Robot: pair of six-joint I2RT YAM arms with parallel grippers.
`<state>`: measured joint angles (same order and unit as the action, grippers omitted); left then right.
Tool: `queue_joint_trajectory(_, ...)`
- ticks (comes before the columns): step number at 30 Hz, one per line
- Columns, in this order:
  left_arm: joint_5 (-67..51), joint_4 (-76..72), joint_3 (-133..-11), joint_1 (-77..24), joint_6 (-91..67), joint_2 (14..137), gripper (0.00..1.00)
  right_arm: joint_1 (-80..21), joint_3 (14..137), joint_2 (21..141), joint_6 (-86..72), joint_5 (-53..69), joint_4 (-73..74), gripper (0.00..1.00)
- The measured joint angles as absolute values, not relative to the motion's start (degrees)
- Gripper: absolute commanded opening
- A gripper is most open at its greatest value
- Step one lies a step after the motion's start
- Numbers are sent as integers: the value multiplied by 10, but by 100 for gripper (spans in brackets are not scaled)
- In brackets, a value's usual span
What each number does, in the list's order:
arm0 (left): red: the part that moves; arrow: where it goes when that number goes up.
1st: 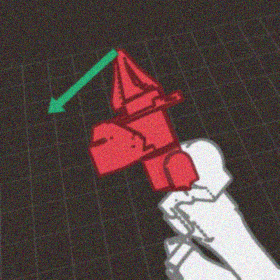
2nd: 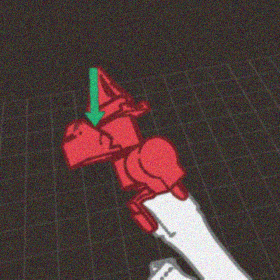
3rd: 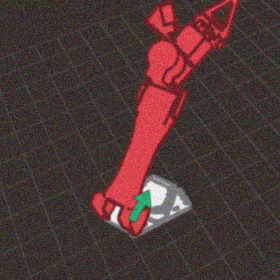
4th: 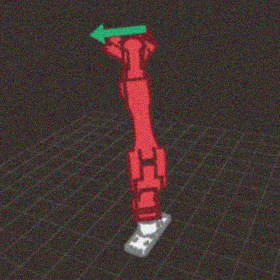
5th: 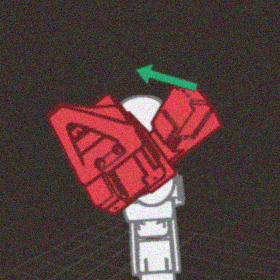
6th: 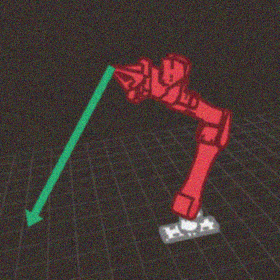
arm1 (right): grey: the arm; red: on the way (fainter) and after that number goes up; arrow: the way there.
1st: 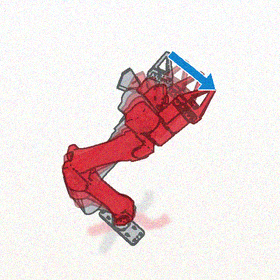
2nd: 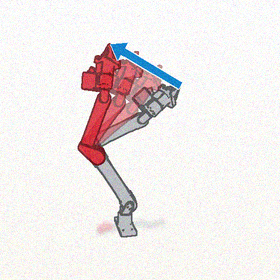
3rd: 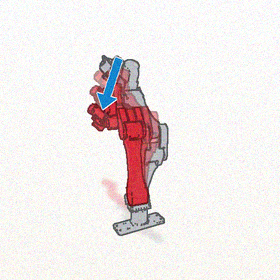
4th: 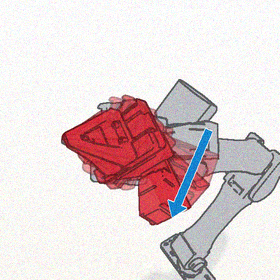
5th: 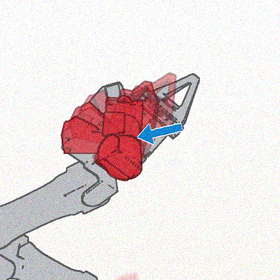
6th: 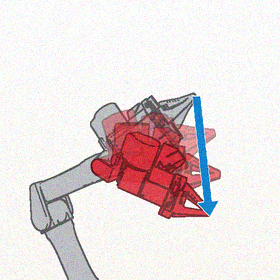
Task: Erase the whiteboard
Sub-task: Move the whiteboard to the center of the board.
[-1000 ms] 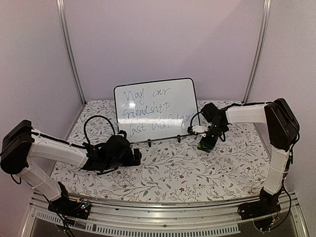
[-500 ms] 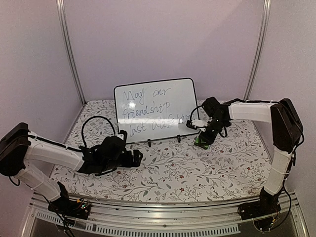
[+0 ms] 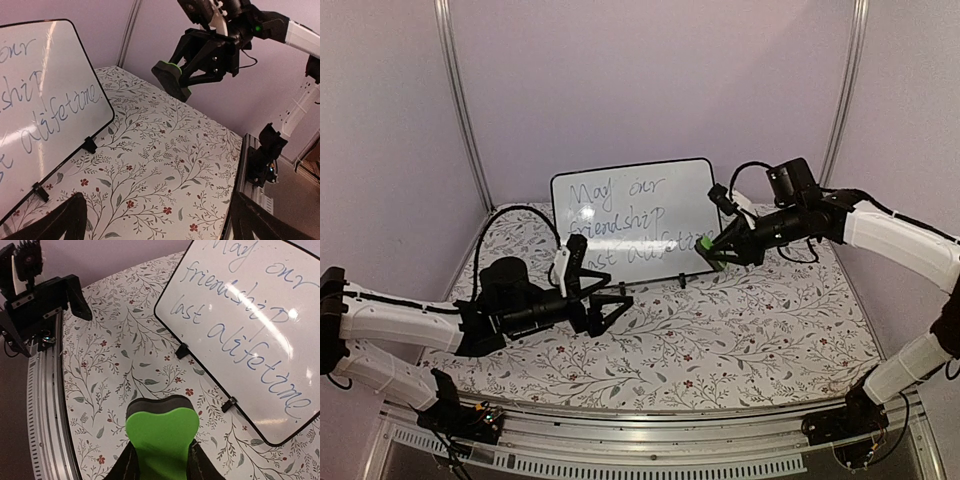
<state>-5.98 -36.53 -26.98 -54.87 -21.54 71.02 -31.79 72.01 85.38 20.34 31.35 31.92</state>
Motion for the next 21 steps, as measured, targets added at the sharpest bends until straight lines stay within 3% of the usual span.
queue_joint_trajectory(9,-206,-420,-294,-551,-170,730,99,-340,520,674,81,494,107,31)
queue_joint_trajectory(14,-215,-420,-304,-553,-170,733,100,-340,497,659,32,512,55,33)
queue_joint_trajectory(18,-188,-400,-307,-554,-170,712,100,-340,497,668,-1,533,23,25)
queue_joint_trajectory(21,-171,-382,-316,-554,-169,689,100,-340,497,682,-23,552,-3,25)
